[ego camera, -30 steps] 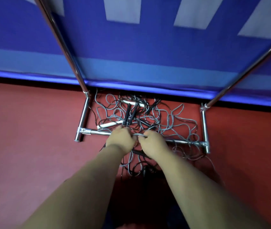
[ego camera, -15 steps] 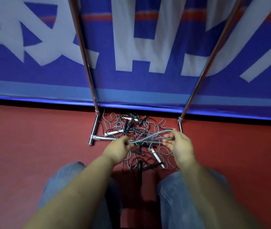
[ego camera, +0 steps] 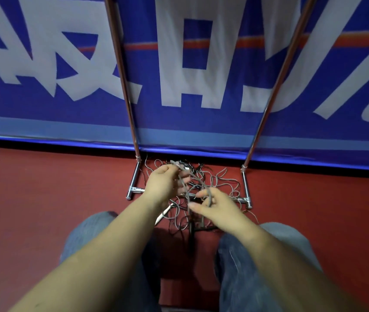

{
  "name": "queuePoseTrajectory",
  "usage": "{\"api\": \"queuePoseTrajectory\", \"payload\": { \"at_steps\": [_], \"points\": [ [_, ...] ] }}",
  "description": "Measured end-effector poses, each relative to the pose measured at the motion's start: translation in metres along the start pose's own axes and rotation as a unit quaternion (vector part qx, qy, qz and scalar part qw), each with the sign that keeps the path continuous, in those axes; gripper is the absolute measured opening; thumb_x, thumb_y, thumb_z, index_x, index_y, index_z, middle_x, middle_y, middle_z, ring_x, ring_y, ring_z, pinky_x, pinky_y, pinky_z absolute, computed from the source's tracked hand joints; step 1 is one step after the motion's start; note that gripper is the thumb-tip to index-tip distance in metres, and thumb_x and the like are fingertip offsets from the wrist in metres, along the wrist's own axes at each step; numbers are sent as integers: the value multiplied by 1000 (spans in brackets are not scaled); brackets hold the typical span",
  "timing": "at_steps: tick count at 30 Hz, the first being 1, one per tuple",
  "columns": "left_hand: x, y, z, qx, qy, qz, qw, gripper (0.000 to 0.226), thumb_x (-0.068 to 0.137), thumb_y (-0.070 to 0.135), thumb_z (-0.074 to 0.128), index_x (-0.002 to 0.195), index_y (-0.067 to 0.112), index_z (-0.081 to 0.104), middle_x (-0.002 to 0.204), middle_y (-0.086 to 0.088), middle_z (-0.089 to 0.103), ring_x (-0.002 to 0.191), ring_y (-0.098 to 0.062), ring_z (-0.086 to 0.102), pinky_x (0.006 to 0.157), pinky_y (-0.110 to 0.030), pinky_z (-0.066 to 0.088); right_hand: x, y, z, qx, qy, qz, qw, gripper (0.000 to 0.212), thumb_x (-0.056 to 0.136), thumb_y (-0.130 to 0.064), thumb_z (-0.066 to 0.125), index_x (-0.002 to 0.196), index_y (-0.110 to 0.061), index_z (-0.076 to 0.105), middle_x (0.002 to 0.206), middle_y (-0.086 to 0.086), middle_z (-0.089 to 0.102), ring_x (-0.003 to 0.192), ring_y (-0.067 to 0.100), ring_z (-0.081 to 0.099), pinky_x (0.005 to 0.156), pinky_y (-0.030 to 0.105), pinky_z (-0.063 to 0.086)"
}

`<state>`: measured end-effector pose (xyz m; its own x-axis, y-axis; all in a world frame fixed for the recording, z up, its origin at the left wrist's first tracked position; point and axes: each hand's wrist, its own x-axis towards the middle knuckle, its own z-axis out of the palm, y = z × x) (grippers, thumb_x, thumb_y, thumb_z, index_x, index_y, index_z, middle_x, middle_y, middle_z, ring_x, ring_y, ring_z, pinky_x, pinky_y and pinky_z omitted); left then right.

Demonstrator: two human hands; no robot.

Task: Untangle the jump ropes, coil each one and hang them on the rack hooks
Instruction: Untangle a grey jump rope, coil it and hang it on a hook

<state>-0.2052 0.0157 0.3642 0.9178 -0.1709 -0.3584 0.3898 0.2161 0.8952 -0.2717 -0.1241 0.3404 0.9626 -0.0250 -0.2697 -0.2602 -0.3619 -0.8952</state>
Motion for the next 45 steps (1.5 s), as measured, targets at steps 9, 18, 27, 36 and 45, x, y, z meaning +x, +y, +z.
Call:
{"api": "queuePoseTrajectory", "payload": {
  "at_steps": [9,18,27,36,45],
  "points": [
    [76,-20,-21,183,-77,-32,979,27,98,35,44,101,20,67,104,4,68,97,-7,61,87,-27,48,87,4,7,30,-27,19,999,28,95,-20,51,72,-9,61,52,-2,48,36,1,38,45,18,35],
    [144,-64,-22,318,-181,-93,926,38,93,46,48,72,15,55,59,1,49,49,-8,42,50,-18,34,180,30,-9,362,47,183,913,29,98,-20,44,77,-8,60,44,-5,42,36,5,34,39,17,34],
    [196,-64,-32,457,-12,2,890,25,96,31,51,72,22,50,60,8,47,58,-11,45,53,-24,33,225,59,-38,-62,107,204,971,88,82,-32,69,148,-30,12,145,9,39,105,19,60,96,37,46],
    [202,-69,-27,430,-139,12,892,20,89,34,61,84,15,58,57,9,46,53,-9,41,56,-27,33,217,63,-12,-176,-19,-13,984,22,84,-17,63,101,-32,64,95,-20,49,87,5,56,73,14,43],
    [206,-53,-22,217,9,-35,976,27,88,27,62,70,19,45,52,10,36,46,-8,33,50,-27,29,219,68,-13,-171,11,88,981,21,87,-26,59,107,-24,52,105,-10,55,87,14,58,78,29,46]
  ]
}}
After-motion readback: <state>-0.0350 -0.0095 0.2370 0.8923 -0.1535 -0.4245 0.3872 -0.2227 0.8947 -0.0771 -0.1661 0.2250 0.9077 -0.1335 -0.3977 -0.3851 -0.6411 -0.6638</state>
